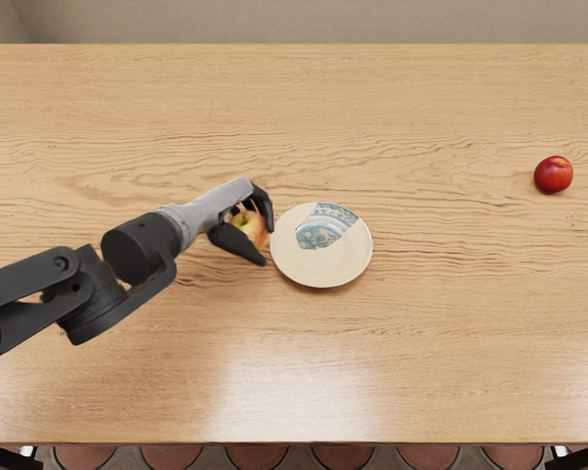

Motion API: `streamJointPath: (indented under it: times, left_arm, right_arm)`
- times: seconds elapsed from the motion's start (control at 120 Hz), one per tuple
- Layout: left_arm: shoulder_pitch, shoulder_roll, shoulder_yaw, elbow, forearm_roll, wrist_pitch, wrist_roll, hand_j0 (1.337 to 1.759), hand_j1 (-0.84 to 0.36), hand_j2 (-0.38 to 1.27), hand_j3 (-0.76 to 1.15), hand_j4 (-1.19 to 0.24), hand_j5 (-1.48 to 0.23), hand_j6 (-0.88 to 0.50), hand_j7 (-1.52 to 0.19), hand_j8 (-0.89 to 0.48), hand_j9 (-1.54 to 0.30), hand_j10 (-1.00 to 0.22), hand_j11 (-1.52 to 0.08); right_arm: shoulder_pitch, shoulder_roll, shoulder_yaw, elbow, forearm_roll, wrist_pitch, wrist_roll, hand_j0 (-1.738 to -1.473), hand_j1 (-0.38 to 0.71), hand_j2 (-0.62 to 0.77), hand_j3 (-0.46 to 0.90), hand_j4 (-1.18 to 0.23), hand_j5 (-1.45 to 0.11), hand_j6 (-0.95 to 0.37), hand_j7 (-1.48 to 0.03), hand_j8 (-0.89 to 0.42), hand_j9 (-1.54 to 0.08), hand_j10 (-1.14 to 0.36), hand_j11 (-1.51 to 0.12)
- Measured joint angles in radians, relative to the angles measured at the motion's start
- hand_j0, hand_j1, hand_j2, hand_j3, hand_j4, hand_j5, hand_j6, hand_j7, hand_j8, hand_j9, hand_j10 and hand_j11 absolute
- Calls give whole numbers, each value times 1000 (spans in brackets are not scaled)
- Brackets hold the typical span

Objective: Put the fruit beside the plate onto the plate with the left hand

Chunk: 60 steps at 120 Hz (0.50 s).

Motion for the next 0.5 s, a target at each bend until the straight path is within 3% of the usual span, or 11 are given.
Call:
streamJointPath:
  times: [0.358,0.5]
  left_arm:
    - [-67,-114,-1,-4,1,-20,-1,1633,-197,173,0,-883,-1102,-514,-1133,-352,-1186,-560,-1242]
    - [-111,-136,-3,45,-17,-37,0,1634,-193,162,0,-893,-1083,-544,-1118,-360,-1188,-566,-1239]
  right_arm:
    - [8,0,0,0,0,0,0,-1658,-349,0,0,0,0,0,0,0,0,0,0]
    - [9,0,0,0,0,0,0,-1658,-349,0,0,0,0,0,0,0,0,0,0]
